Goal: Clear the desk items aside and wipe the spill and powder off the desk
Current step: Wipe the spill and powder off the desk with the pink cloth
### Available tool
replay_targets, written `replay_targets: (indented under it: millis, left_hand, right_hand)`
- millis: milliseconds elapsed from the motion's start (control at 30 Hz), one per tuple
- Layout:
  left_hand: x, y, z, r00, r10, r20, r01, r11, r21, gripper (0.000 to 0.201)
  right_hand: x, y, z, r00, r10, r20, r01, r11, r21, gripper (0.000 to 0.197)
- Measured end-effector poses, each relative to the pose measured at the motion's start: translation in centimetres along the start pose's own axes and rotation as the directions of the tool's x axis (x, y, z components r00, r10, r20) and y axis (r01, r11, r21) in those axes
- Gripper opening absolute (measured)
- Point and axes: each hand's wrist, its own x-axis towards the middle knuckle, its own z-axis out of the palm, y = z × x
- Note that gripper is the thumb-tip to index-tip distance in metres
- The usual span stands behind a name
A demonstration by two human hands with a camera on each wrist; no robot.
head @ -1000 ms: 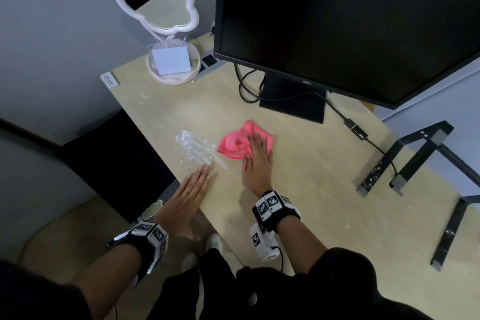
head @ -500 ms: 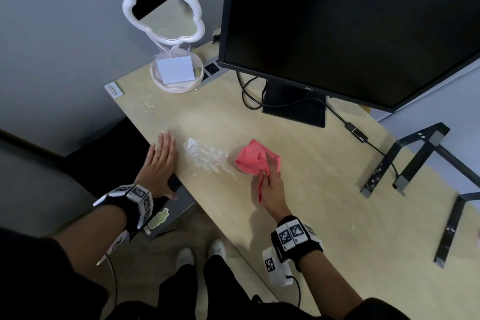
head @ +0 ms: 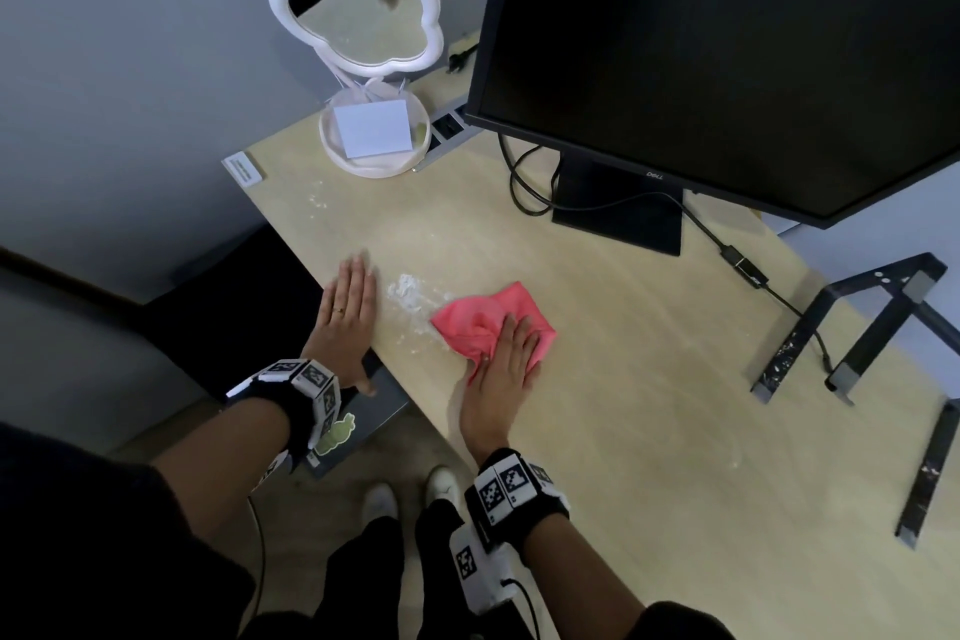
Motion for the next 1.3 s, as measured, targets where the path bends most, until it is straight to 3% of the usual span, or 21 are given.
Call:
replay_targets:
  millis: [133,367,633,933,1133,1300]
  left_hand:
    - [-0.1,0.1,-0.1,1.0,-0.016,-0.003,0.017,0.999,0.041,0.177]
    - [-0.2,-0.1,-0.2,1.0,0.003,-0.027,-0.002,0.999,0.037,0.175]
    - [-0.2,-0.4,0.3,0.997,0.04,-0.066,-0.038,0.999,0.031,0.167]
    - [0.0,-1.9,-0.3,0.993,-0.085,-0.08,0.09,0.993,0.07,0.162]
    - [-0.1,-2.2,-0.7,0.995,-0.071,-0.071,0.076,0.995,0.071,0.165]
    - [-0.2,-2.5,-0.9,0.997,-0.016,-0.072,0.019,0.999,0.035,0.15]
  right_hand:
    - [0.1,-1.6,0.9,0.999,0.042,0.007,-0.043,0.999,0.022,0.06]
    - [0.9,-3.5,2.4,1.0,-0.001,-0.02,0.002,1.0,0.017,0.065]
    - [3.3,-5.4,3.0,0.978,-0.197,0.063,0.19,0.977,0.098,0.065]
    - [7.8,-7.2,3.0,0.842,-0.446,0.302,0.373,0.887,0.271,0.053]
    - [8.0,-6.7,1.6,0.711,-0.538,0.452,0.436,0.842,0.316,0.052]
    - [7.2,-5.6,1.2,0.621,-0.606,0.497,0.536,0.791,0.294,0.055]
